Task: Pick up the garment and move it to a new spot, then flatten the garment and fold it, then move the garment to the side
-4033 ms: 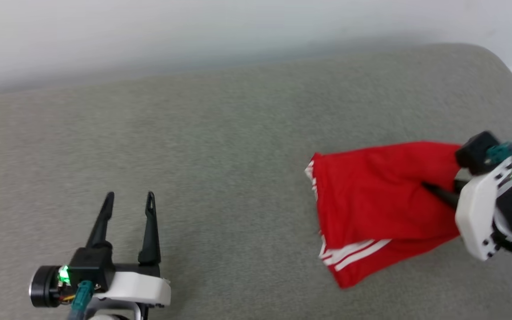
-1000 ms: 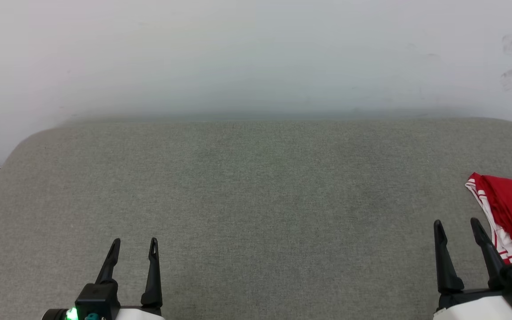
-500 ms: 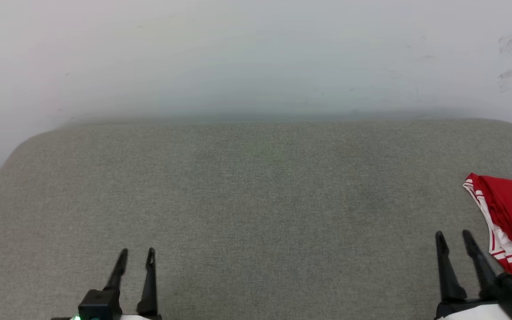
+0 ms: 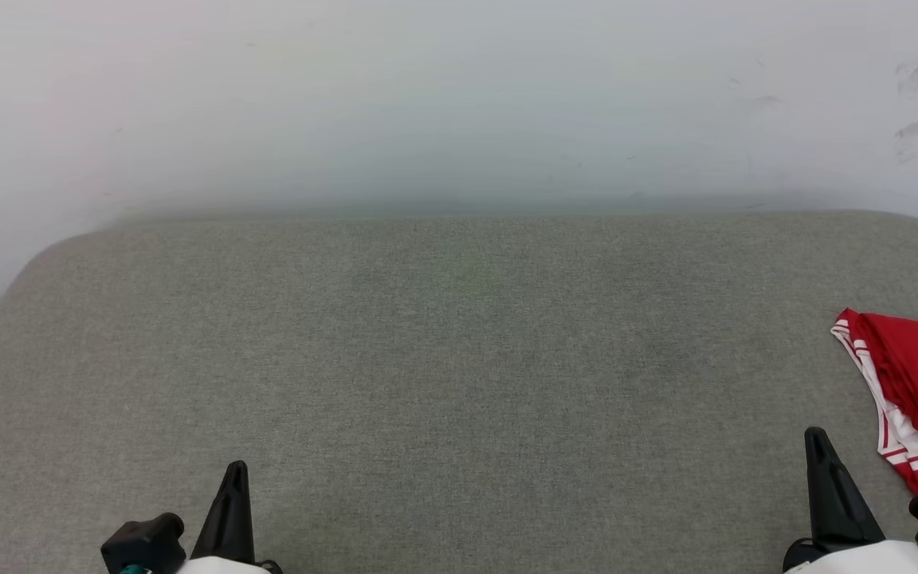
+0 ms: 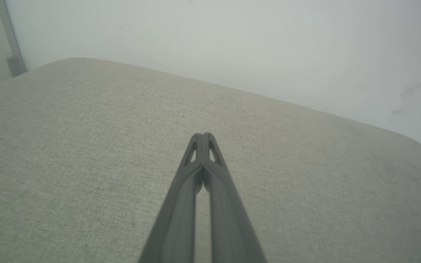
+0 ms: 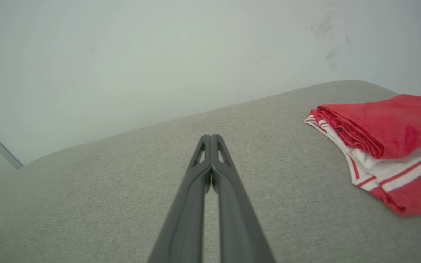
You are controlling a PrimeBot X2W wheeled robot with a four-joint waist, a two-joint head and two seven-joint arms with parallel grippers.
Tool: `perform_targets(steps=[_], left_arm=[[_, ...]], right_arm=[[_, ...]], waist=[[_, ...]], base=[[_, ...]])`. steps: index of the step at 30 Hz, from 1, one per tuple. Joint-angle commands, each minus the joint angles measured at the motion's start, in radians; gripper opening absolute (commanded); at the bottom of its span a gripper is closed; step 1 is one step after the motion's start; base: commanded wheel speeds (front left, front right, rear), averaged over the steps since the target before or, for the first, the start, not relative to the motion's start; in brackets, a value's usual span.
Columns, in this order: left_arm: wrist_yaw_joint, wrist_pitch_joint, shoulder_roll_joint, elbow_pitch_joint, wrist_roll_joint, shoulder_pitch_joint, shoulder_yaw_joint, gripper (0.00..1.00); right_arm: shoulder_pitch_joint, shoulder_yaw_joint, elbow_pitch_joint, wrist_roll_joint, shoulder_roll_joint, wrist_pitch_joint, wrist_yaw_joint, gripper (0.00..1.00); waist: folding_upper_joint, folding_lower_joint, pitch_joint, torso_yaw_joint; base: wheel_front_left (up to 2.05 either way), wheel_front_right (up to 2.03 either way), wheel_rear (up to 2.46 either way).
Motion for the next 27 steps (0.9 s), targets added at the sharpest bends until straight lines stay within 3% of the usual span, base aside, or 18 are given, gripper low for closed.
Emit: perform_targets(steps=[1,27], left_arm=[[-0.008,0.01,0.001,-0.01,-0.057,-0.034,0.008,0.0],[-0.043,0.107,0.001,0.023,-0.47,-0.096,0.037,0.0]], right_arm=[[-0.036,-0.003,-0.008,0.057,0.0,0.011,0.0,0.0],[-0.097,-0.007,0.037,0.461,0.001,0.11,0.0,0.0]], waist=[[0.0,0.0,0.001,0.0],[0.0,0.0,0.011,0.001]], base=[[0.0,0.0,0.0],[0.0,0.0,0.0]])
